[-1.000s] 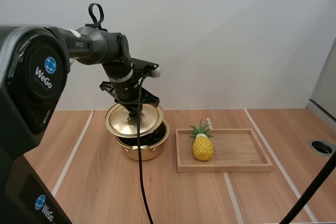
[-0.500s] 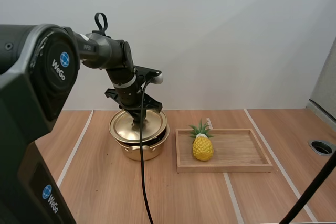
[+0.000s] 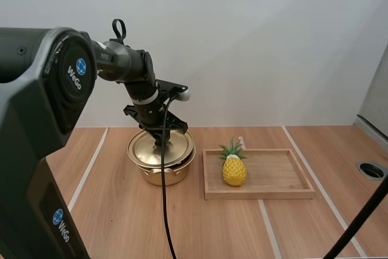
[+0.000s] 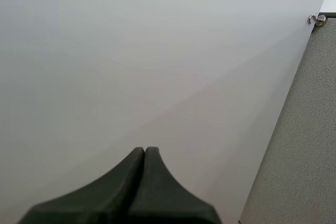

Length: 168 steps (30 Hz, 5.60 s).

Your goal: Open the pot, put the grape inside, and close it

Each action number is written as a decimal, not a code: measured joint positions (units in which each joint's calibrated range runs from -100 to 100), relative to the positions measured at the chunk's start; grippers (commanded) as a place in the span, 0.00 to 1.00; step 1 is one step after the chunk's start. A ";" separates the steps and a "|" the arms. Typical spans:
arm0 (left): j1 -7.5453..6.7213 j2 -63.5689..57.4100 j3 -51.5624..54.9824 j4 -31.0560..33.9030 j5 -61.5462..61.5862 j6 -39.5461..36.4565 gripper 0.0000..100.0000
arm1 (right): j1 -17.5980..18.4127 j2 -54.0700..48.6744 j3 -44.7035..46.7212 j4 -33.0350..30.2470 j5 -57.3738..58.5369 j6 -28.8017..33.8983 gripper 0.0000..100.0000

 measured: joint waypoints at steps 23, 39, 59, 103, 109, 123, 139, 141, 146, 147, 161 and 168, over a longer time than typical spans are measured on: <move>-0.22 0.57 3.94 -0.56 -7.88 0.38 0.00 | 0.00 0.00 0.00 0.00 1.92 0.00 0.00; 0.02 0.36 4.09 1.30 -8.96 -1.39 1.00 | 0.00 0.00 0.00 0.00 1.92 0.00 0.00; 0.02 -7.54 -5.03 2.42 -1.64 -0.99 0.85 | 0.00 0.00 0.00 0.00 1.92 0.00 0.00; 3.00 -54.64 -19.87 16.64 -38.47 -23.82 0.00 | 0.00 -14.64 10.34 23.69 -17.22 -10.06 0.00; 3.73 -62.36 -9.91 16.64 -44.52 -24.95 0.00 | 0.00 -20.16 15.40 24.85 -17.23 -10.26 0.00; 3.73 -82.01 6.37 16.64 -53.24 -24.95 0.00 | 0.00 -36.81 31.04 31.81 -17.23 -15.80 0.00; 3.73 -99.62 12.77 16.53 -53.24 -24.95 0.00 | 0.00 -54.97 35.49 33.65 -13.88 -16.81 0.00; 3.73 -100.73 12.77 16.53 -52.52 -24.95 0.00 | 0.00 -55.92 35.49 33.80 -13.32 -16.81 0.00; 3.73 -102.90 12.77 16.53 -47.80 -24.95 0.00 | 0.00 -57.74 35.49 34.91 -11.49 -16.81 0.00; 3.73 -102.90 12.77 16.53 -46.86 -24.95 0.00 | 0.00 -57.83 35.49 35.05 -10.86 -16.81 0.00; 3.73 -102.90 24.48 16.53 -42.07 -24.95 0.00 | 0.00 -57.98 37.56 35.30 -5.60 -16.72 0.00; 3.73 -103.00 39.58 18.25 -48.78 -25.03 0.00 | 0.00 -58.07 50.70 32.01 -9.50 -16.63 0.00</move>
